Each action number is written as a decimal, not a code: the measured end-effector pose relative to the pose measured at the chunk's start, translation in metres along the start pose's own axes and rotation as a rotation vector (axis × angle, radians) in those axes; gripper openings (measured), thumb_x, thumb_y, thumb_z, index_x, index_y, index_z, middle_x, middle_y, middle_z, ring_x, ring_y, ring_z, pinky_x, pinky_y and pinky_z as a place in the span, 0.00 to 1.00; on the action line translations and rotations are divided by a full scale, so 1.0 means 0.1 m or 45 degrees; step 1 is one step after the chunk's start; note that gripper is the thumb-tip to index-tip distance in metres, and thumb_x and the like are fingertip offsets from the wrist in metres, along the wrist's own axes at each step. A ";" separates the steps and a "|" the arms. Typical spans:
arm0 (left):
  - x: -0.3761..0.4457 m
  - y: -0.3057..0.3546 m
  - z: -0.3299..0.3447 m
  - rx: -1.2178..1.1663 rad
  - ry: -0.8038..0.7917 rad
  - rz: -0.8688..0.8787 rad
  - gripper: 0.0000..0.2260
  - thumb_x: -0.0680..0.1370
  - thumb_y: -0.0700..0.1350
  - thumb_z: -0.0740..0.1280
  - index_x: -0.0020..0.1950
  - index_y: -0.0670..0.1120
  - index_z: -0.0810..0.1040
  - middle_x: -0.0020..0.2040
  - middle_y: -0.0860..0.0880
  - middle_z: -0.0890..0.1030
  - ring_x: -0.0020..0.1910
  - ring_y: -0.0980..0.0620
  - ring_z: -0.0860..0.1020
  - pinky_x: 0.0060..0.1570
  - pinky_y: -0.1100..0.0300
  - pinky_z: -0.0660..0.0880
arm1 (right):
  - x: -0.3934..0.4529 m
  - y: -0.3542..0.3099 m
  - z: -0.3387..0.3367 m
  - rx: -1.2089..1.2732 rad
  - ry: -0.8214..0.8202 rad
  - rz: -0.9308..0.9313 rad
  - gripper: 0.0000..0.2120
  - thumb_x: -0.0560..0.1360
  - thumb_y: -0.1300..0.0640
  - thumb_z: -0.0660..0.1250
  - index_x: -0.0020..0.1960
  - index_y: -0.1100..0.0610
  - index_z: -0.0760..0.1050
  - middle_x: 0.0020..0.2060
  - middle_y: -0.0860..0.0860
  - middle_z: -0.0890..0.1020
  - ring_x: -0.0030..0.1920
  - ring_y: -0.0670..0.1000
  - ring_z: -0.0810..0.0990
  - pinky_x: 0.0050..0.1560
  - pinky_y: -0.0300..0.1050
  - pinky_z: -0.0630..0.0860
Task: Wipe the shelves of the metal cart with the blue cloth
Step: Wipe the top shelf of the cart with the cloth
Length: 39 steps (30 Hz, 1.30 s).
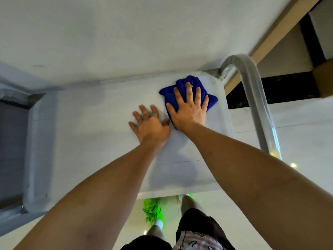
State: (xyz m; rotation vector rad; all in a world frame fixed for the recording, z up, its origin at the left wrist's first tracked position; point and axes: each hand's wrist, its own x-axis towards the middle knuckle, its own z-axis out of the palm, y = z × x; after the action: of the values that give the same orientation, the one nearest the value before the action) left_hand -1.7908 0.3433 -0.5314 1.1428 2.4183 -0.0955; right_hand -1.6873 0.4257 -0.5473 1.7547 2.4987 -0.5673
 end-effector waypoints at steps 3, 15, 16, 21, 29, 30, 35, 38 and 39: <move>0.01 -0.03 -0.04 0.013 -0.053 0.004 0.34 0.80 0.65 0.54 0.80 0.52 0.46 0.81 0.43 0.42 0.78 0.37 0.42 0.74 0.35 0.46 | -0.42 0.09 0.05 0.015 0.005 0.052 0.33 0.80 0.30 0.42 0.82 0.40 0.48 0.83 0.50 0.45 0.80 0.59 0.39 0.76 0.64 0.32; -0.14 -0.01 -0.09 -0.048 -0.077 -0.027 0.36 0.78 0.65 0.57 0.81 0.52 0.47 0.81 0.46 0.43 0.78 0.37 0.44 0.74 0.40 0.51 | -1.99 0.42 0.31 -0.011 -0.063 0.261 0.34 0.78 0.28 0.39 0.81 0.38 0.45 0.82 0.49 0.42 0.80 0.58 0.37 0.75 0.63 0.31; -0.20 0.02 -0.06 -0.033 -0.053 0.001 0.35 0.79 0.64 0.57 0.81 0.52 0.48 0.81 0.45 0.44 0.78 0.37 0.45 0.74 0.40 0.51 | -2.07 0.43 0.32 0.010 -0.051 0.281 0.34 0.78 0.28 0.40 0.81 0.38 0.47 0.82 0.49 0.43 0.80 0.59 0.37 0.75 0.64 0.31; -0.51 0.27 0.10 -0.006 0.055 0.395 0.31 0.81 0.58 0.59 0.81 0.53 0.51 0.81 0.46 0.47 0.79 0.40 0.47 0.75 0.43 0.49 | -2.28 0.46 0.36 0.005 -0.004 0.311 0.33 0.80 0.29 0.42 0.81 0.40 0.49 0.82 0.50 0.46 0.80 0.60 0.39 0.76 0.64 0.32; -0.46 0.36 0.09 0.025 0.090 0.381 0.29 0.81 0.56 0.55 0.80 0.54 0.50 0.81 0.48 0.45 0.79 0.42 0.43 0.74 0.36 0.44 | -1.98 0.46 0.32 -0.021 0.050 0.321 0.33 0.79 0.29 0.42 0.81 0.39 0.49 0.82 0.51 0.49 0.80 0.61 0.42 0.76 0.65 0.33; -0.42 0.31 0.08 0.015 0.117 0.365 0.29 0.81 0.56 0.55 0.80 0.55 0.49 0.81 0.48 0.45 0.79 0.42 0.43 0.74 0.36 0.44 | -1.90 0.47 0.30 -0.028 0.047 0.320 0.33 0.79 0.28 0.41 0.81 0.39 0.48 0.83 0.51 0.48 0.80 0.61 0.42 0.75 0.65 0.33; -0.18 0.03 0.03 0.043 0.144 0.344 0.29 0.81 0.60 0.54 0.80 0.57 0.50 0.82 0.49 0.46 0.79 0.42 0.43 0.73 0.34 0.42 | -1.32 0.50 0.16 -0.038 0.042 0.277 0.34 0.79 0.28 0.42 0.82 0.39 0.46 0.83 0.51 0.45 0.80 0.60 0.39 0.74 0.64 0.28; -0.08 -0.06 0.04 0.057 0.126 0.282 0.30 0.80 0.62 0.53 0.80 0.57 0.51 0.82 0.49 0.46 0.79 0.42 0.43 0.73 0.35 0.43 | -0.88 0.49 0.05 -0.049 0.028 0.224 0.34 0.79 0.29 0.42 0.81 0.40 0.45 0.82 0.50 0.43 0.80 0.58 0.36 0.73 0.63 0.28; -0.06 -0.08 0.06 0.059 0.126 0.273 0.30 0.80 0.63 0.52 0.80 0.56 0.50 0.82 0.49 0.46 0.79 0.42 0.43 0.73 0.36 0.42 | -0.73 0.49 0.02 -0.054 0.022 0.208 0.34 0.79 0.29 0.42 0.81 0.40 0.44 0.82 0.50 0.42 0.80 0.58 0.36 0.73 0.64 0.28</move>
State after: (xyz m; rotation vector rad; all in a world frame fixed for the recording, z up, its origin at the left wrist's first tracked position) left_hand -1.7909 0.3326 -0.5349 1.4518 2.3716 -0.0274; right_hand -1.6164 0.3739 -0.5456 1.9322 2.3299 -0.4868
